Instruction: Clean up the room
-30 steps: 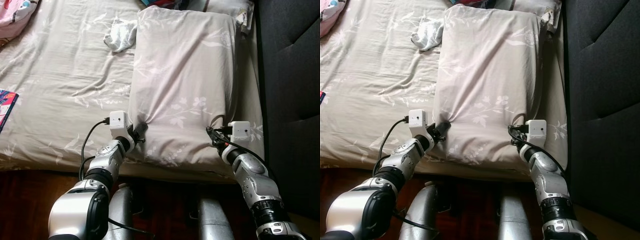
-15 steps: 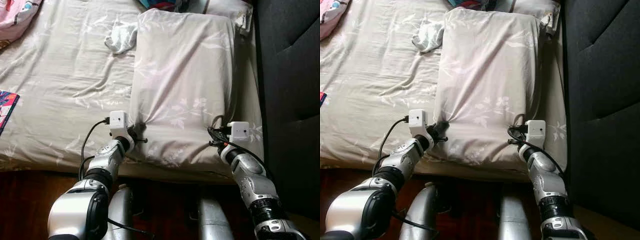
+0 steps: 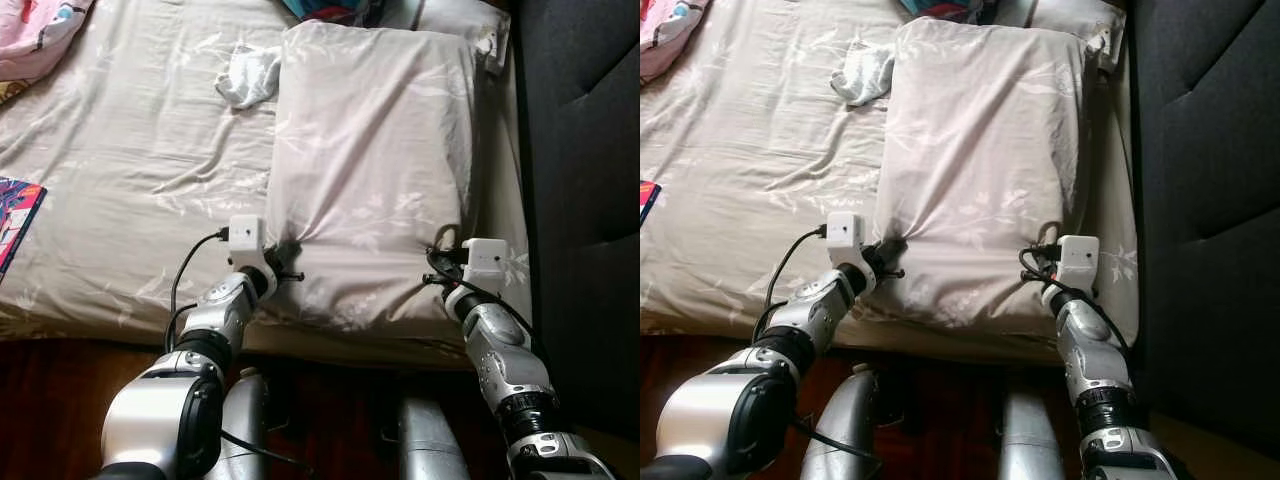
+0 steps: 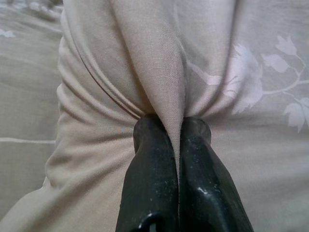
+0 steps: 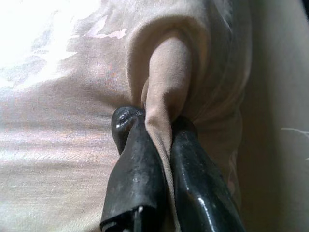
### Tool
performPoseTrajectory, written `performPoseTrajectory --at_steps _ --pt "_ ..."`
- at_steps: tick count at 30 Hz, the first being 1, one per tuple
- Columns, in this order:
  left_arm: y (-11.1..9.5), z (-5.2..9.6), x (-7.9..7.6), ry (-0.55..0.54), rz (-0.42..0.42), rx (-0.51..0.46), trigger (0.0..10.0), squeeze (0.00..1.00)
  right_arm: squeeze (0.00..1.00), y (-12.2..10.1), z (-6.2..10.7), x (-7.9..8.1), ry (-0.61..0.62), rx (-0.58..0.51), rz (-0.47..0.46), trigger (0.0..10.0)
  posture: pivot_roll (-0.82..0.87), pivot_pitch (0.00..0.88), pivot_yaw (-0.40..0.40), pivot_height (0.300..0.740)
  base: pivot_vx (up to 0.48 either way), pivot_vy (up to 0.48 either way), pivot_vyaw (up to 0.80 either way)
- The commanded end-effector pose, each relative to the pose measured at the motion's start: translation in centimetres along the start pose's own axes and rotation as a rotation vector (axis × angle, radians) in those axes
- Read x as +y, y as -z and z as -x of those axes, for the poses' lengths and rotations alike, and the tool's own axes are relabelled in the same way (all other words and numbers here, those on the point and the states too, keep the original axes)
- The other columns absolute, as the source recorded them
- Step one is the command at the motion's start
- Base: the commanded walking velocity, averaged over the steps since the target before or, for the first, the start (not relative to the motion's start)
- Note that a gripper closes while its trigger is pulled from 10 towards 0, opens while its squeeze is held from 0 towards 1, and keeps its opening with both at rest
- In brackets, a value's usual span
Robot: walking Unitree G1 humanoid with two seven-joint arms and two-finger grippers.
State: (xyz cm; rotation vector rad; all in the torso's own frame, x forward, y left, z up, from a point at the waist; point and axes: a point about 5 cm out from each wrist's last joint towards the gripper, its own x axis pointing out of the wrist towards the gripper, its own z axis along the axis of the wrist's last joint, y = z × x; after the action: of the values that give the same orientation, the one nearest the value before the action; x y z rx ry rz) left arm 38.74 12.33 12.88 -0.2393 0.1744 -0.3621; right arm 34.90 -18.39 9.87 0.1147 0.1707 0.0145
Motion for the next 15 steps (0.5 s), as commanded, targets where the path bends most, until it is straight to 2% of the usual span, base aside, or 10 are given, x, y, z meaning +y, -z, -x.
performPoseTrajectory --at_steps 1,4,7,12,14,15 --pt "0.8 0.3 0.3 -0.003 -0.017 0.038 0.0 0.00 0.00 -1.3 0.7 -3.4 0.150 -0.077 -0.011 0.0 -0.22 0.468 0.021 0.659 0.000 0.000 0.00" --pt "0.1 0.0 0.2 0.001 -0.023 0.027 0.0 0.00 0.00 -2.5 0.9 -4.0 0.192 -0.140 -0.009 0.0 -0.22 0.457 0.030 0.659 0.000 0.000 0.00" --pt "-0.9 -0.3 -0.1 0.010 -0.034 0.007 0.0 0.00 0.00 -4.8 2.1 -5.2 0.279 -0.268 -0.014 0.0 -0.23 0.447 0.039 0.659 0.000 0.000 0.00" --pt "-1.8 -0.6 -0.3 0.009 -0.035 -0.017 0.0 0.00 0.00 -6.6 3.5 -6.3 0.370 -0.372 -0.008 0.0 -0.24 0.439 0.046 0.659 0.000 0.000 0.00" --pt "-1.9 -0.6 -0.3 0.009 -0.035 -0.020 0.0 0.00 0.00 -6.8 3.8 -6.4 0.383 -0.383 -0.004 0.0 -0.24 0.437 0.047 0.659 0.000 0.000 0.00" --pt "-2.2 -0.7 -0.4 0.012 -0.035 -0.028 0.0 0.00 0.00 -7.2 4.6 -6.8 0.416 -0.410 0.007 0.0 -0.25 0.434 0.049 0.659 0.000 0.000 0.00"
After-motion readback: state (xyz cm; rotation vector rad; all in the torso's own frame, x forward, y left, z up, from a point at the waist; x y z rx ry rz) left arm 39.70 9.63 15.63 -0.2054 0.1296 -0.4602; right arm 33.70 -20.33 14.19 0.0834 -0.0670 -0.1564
